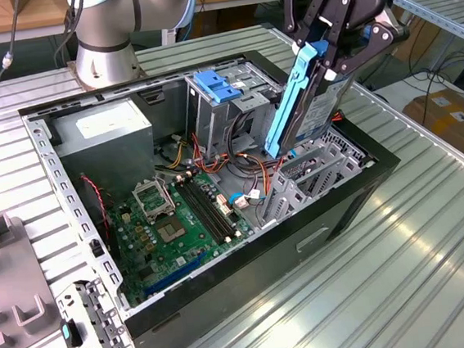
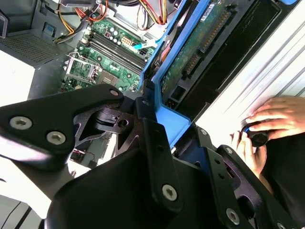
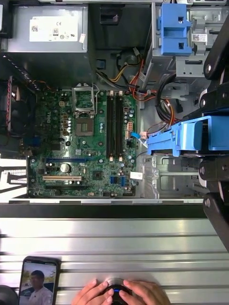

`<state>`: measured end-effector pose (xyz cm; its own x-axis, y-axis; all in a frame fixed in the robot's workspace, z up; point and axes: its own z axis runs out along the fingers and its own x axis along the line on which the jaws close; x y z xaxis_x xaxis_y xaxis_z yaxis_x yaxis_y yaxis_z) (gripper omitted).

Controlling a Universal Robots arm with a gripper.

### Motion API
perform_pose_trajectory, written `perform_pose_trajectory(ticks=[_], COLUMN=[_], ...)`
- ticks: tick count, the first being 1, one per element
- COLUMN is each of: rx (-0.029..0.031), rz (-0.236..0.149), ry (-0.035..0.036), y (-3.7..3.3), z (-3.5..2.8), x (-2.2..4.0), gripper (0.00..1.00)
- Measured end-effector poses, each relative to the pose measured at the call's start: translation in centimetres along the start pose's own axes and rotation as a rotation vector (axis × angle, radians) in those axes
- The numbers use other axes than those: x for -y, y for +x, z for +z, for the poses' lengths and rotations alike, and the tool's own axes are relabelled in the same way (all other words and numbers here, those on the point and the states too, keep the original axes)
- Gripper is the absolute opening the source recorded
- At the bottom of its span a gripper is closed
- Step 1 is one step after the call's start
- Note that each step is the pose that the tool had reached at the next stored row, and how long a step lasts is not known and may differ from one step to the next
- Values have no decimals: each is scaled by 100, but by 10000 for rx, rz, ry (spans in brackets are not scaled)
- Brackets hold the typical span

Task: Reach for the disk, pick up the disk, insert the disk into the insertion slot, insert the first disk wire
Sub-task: 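Insert the disk into the insertion slot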

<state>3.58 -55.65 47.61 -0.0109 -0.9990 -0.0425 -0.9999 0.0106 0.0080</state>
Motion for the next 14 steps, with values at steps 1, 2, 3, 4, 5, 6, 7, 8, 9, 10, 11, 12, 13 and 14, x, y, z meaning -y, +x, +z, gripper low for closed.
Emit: perform_pose_trajectory(ticks=[1, 2, 3, 4, 5, 6, 7, 8, 9, 10, 11, 12, 13, 14], rx=[0, 0, 0, 0, 1, 1, 1, 0, 1, 1, 1, 1, 0, 1], rz=[0, 0, 0, 0, 0, 0, 0, 0, 0, 0, 0, 0, 0, -1], ry=[0, 0, 0, 0, 0, 0, 0, 0, 0, 0, 0, 0, 0, 0], y=[0, 0, -1, -1, 0, -1, -1, -1, -1, -1, -1, -1, -2, -2], z=[0, 0, 0, 0, 0, 0, 0, 0, 0, 0, 0, 0, 0, 0], x=[14, 23, 36, 46, 58, 79, 89, 98, 108, 118, 128, 137, 152, 161], gripper=[37, 37, 37, 37, 37, 37, 37, 37, 37, 37, 37, 37, 37, 37])
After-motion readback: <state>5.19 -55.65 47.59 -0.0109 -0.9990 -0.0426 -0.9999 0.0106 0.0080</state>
